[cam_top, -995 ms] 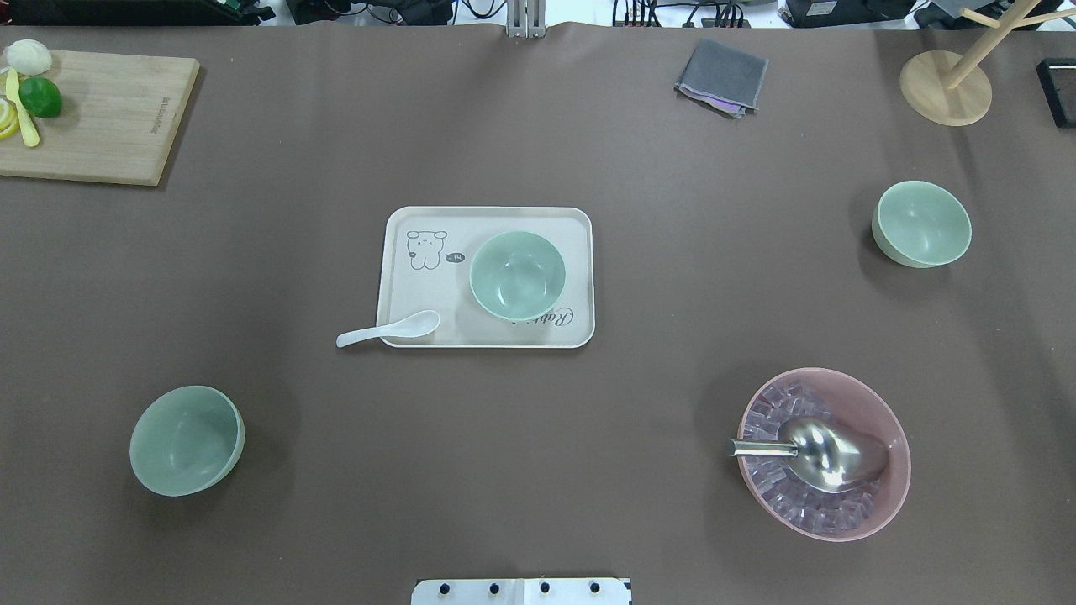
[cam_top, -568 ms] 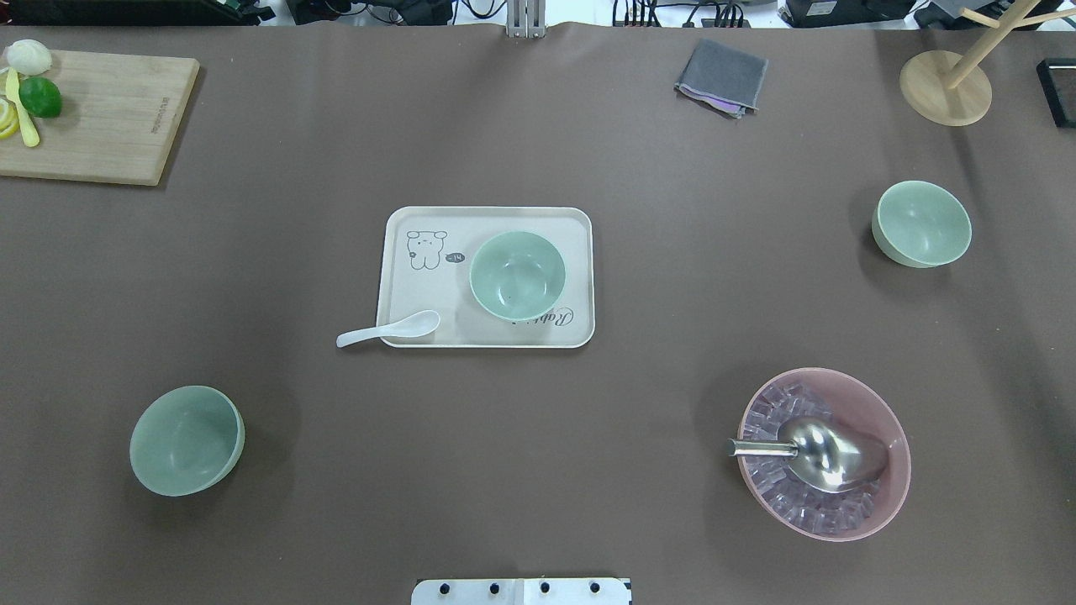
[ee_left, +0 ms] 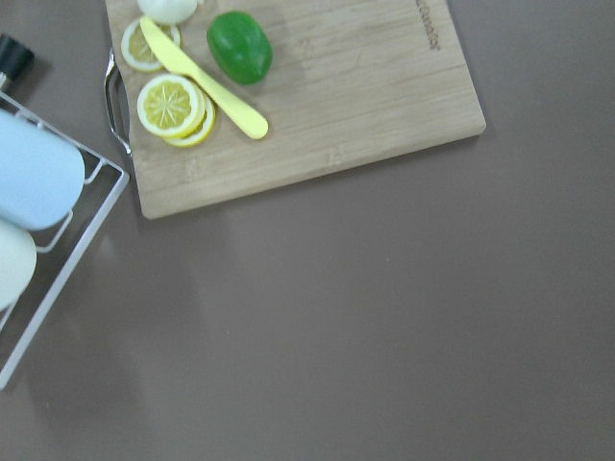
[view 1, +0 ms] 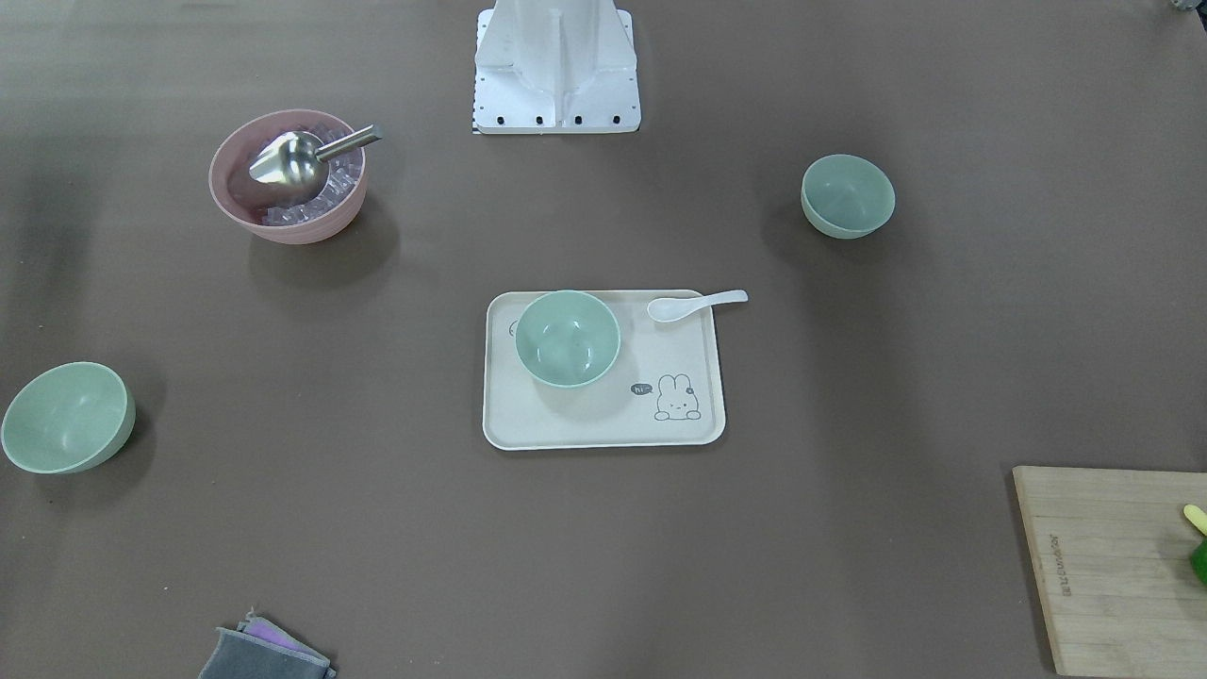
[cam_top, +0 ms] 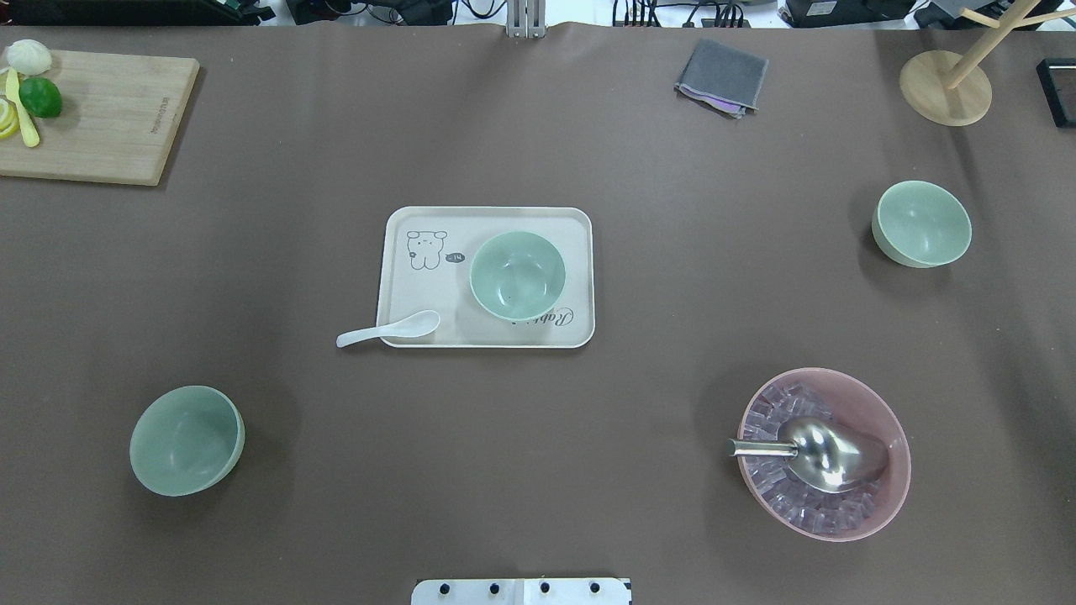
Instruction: Stack green bowls together
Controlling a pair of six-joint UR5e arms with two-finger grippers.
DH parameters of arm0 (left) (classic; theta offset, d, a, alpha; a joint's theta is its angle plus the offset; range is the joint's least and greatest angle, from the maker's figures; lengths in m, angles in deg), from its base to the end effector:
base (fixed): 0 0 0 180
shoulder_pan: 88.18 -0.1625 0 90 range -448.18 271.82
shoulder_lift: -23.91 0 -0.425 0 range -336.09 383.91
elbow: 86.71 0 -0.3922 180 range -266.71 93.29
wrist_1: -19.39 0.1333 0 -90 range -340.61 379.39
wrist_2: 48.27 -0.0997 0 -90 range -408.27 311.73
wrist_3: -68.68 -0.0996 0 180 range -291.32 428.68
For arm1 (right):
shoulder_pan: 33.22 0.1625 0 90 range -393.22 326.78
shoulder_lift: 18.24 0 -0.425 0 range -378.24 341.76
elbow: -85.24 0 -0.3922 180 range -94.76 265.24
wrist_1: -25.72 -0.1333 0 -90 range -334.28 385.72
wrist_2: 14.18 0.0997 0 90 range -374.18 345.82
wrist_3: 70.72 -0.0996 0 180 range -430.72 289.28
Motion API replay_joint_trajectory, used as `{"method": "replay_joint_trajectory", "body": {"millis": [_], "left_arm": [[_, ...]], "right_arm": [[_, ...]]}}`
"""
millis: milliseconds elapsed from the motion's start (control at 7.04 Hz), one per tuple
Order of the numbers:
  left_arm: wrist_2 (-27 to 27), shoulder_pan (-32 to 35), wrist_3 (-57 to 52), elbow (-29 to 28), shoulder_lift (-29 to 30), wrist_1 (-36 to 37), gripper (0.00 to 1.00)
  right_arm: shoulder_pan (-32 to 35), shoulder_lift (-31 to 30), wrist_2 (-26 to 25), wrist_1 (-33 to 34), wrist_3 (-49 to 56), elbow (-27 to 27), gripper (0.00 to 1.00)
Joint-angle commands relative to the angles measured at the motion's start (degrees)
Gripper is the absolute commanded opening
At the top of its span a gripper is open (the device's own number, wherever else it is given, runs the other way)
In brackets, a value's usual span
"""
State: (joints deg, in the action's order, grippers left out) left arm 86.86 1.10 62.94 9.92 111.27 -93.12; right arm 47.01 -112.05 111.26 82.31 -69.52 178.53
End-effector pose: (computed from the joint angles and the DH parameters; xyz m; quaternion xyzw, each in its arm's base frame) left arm -0.0565 -0.4930 0.5782 0.2278 0.3639 0.1385 0.8925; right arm -0.0090 -0.4974 0.6041 0.2471 -0.3112 -0.1731 0.9012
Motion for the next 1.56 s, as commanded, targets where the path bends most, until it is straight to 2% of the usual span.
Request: {"method": "replay_joint_trajectory", "body": {"millis": [0, 142, 284, 426, 568, 711, 853, 1137, 1421], "left_arm": [[5.9, -0.1, 0.9, -1.0, -2.2, -7.3, 0.99], [7.5, -0.2, 5.2, -0.6, -2.1, -7.5, 0.99], [9.0, -2.9, 9.1, -0.5, -2.2, -8.0, 0.99], [15.5, -5.2, 17.1, 0.0, -3.1, -10.3, 0.99], [15.8, -8.0, 26.1, -0.1, -5.2, -18.1, 0.99], [10.6, -12.2, 33.3, 0.4, -7.1, -24.8, 0.99], [4.8, -18.6, 39.1, 3.1, -8.4, -26.3, 0.99], [-3.7, -31.4, 50.3, 10.6, -11.0, -26.4, 0.99], [-11.3, -42.2, 54.4, 12.4, -11.2, -26.4, 0.98]], "right_arm": [[0.0, -1.5, -0.8, -5.7, -4.0, -2.2, 1.00], [0.0, -1.8, -0.8, -9.8, -4.9, -2.8, 1.00], [-0.2, -1.1, -0.6, -10.4, -11.8, -2.7, 1.00], [-1.5, 0.4, -0.2, -10.3, -20.4, -1.5, 1.00], [-3.1, 1.0, -0.3, -10.3, -24.6, -0.9, 1.00], [-3.4, 1.6, -0.2, -9.7, -25.4, -0.7, 1.00], [-3.8, 2.7, -0.1, -8.9, -27.7, -0.7, 1.00], [-4.2, 2.9, -0.1, -8.9, -29.5, -0.3, 1.00], [-4.2, 2.6, -0.2, -9.1, -29.4, -0.4, 1.00]]}}
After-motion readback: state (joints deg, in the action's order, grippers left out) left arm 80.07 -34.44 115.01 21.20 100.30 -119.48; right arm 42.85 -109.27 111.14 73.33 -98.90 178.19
